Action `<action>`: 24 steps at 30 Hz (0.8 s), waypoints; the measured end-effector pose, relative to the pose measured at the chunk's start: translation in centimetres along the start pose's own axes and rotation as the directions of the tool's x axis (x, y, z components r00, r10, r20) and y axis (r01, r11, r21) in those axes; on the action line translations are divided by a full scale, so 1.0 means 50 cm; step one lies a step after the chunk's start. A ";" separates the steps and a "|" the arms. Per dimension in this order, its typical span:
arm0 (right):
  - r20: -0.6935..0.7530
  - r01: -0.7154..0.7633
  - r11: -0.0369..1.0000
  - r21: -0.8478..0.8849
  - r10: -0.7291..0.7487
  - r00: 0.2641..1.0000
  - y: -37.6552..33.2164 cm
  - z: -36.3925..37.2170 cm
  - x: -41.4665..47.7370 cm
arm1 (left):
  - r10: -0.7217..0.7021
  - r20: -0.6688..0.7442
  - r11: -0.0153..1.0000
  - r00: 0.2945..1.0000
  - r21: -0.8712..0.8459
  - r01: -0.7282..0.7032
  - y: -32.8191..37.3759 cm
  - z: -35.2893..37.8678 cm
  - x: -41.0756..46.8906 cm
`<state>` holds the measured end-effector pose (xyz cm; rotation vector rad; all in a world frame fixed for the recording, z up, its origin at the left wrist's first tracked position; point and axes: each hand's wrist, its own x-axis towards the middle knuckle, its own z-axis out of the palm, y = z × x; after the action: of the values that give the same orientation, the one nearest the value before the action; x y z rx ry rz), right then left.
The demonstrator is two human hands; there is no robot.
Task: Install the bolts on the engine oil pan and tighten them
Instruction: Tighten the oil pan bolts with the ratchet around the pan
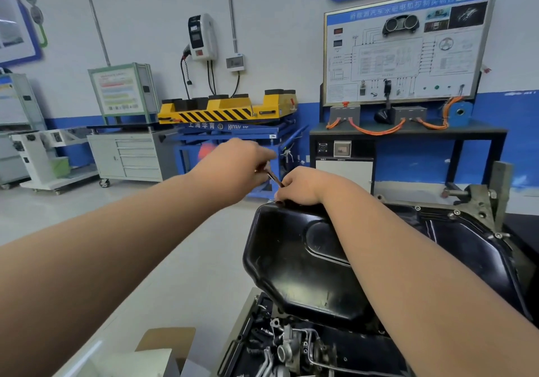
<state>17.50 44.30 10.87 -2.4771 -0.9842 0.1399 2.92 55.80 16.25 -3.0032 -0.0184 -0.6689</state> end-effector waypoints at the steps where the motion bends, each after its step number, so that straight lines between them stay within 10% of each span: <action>1: 0.000 0.004 1.000 0.004 -0.004 1.000 0.000 0.000 0.000 | -0.166 0.022 0.965 0.986 -0.202 0.167 0.003 -0.001 0.000; 4: 0.005 0.008 1.000 0.007 -0.008 1.000 0.000 0.000 0.001 | -0.285 0.175 0.863 0.942 -0.382 0.332 0.011 -0.009 0.003; 6: 0.003 0.001 1.000 0.000 -0.001 1.000 0.000 -0.001 0.001 | -0.072 0.129 0.996 0.989 0.054 0.066 0.011 -0.014 0.000; 9: 0.003 -0.010 1.000 -0.012 0.010 1.000 -0.002 -0.001 0.000 | 0.204 0.210 0.785 0.956 0.548 -0.288 0.008 -0.015 0.000; 12: -0.003 -0.015 1.000 -0.007 0.015 1.000 -0.003 -0.002 -0.001 | 0.032 0.078 0.982 0.996 0.186 -0.046 0.004 -0.006 -0.002; 15: 0.000 -0.020 1.000 -0.008 0.020 1.000 -0.004 -0.001 -0.003 | -0.311 0.213 0.844 0.926 -0.386 0.373 0.021 -0.007 0.005; 18: -0.004 -0.024 0.999 -0.029 0.024 1.000 -0.006 -0.001 -0.006 | -0.143 0.121 0.990 0.982 0.034 0.140 0.029 -0.006 0.017; 21: -0.013 -0.032 0.999 -0.024 0.032 0.999 -0.009 -0.003 -0.008 | 0.127 0.105 0.876 0.986 0.454 -0.161 0.024 -0.013 0.014; 24: -0.012 -0.018 1.000 -0.009 0.018 1.000 -0.013 -0.003 -0.013 | 0.083 0.123 0.944 0.989 0.308 -0.118 0.005 -0.017 0.008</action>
<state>16.67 44.19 11.26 -2.4927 -0.9594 0.1268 2.91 55.47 17.19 -2.7069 0.0208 -0.4433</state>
